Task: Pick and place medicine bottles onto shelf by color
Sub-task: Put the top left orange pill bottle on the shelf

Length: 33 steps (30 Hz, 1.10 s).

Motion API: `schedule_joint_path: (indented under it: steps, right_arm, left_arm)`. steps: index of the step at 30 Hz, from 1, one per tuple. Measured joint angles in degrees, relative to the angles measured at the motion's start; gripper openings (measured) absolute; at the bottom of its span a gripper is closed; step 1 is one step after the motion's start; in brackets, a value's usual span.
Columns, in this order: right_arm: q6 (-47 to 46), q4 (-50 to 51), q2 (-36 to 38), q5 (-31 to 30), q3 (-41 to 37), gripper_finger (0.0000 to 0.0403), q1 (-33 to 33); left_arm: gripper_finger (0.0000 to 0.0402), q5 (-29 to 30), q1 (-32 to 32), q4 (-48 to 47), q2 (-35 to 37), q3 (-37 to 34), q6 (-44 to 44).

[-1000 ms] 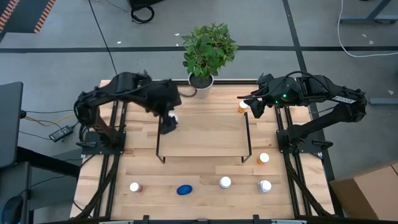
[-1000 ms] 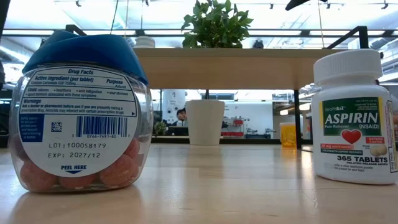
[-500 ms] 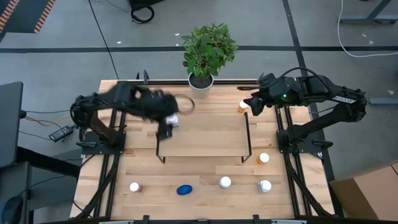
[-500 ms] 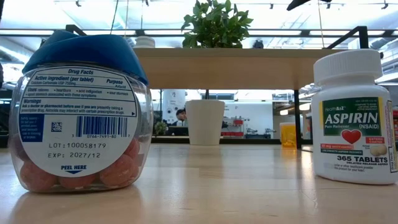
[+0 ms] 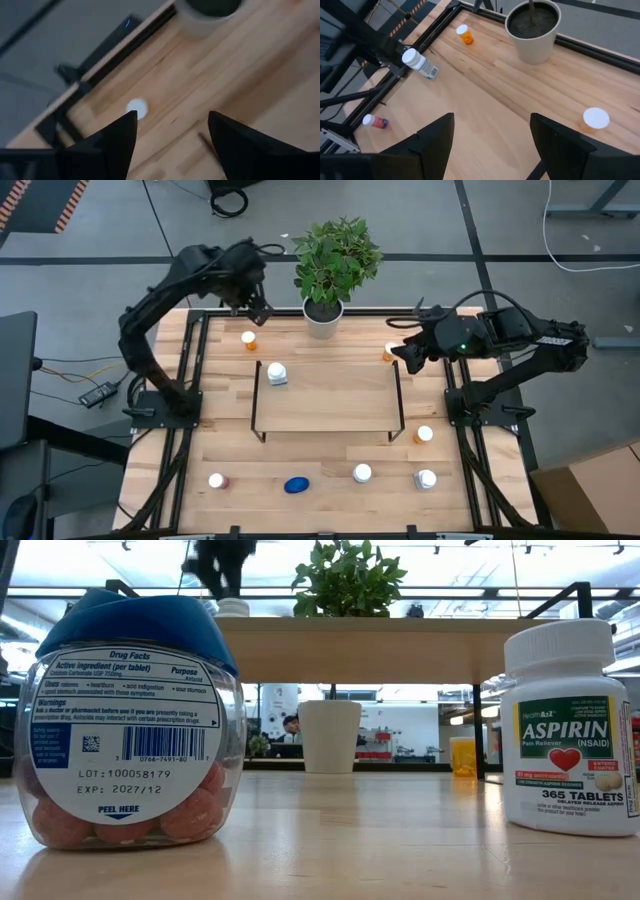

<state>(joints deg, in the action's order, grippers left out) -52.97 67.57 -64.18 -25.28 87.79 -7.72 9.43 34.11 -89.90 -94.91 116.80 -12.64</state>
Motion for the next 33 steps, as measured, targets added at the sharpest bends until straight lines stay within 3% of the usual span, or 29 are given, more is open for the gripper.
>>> schedule_joint_path:
  steps: [7,13,22,33]
  right_arm:
    - [1.7,0.0,0.0,-0.2,0.0,0.0269,-0.4]
    - [2.6,0.0,0.0,-0.1,0.0,0.0269,-0.4]
    - [3.9,0.0,0.0,0.1,0.0,0.0269,-0.4]
    - [3.3,0.0,0.0,0.0,0.0,0.0269,-0.4]
  left_arm:
    - [0.0279,-8.0,6.5,7.8,-0.7,-19.2,2.6]
    - [0.0326,-6.4,8.9,16.4,-0.7,-31.9,2.5]
    - [0.0373,-4.8,10.5,25.0,-0.6,-38.5,2.8]
    - [0.0367,-4.7,10.5,28.2,-4.8,-40.9,2.8]
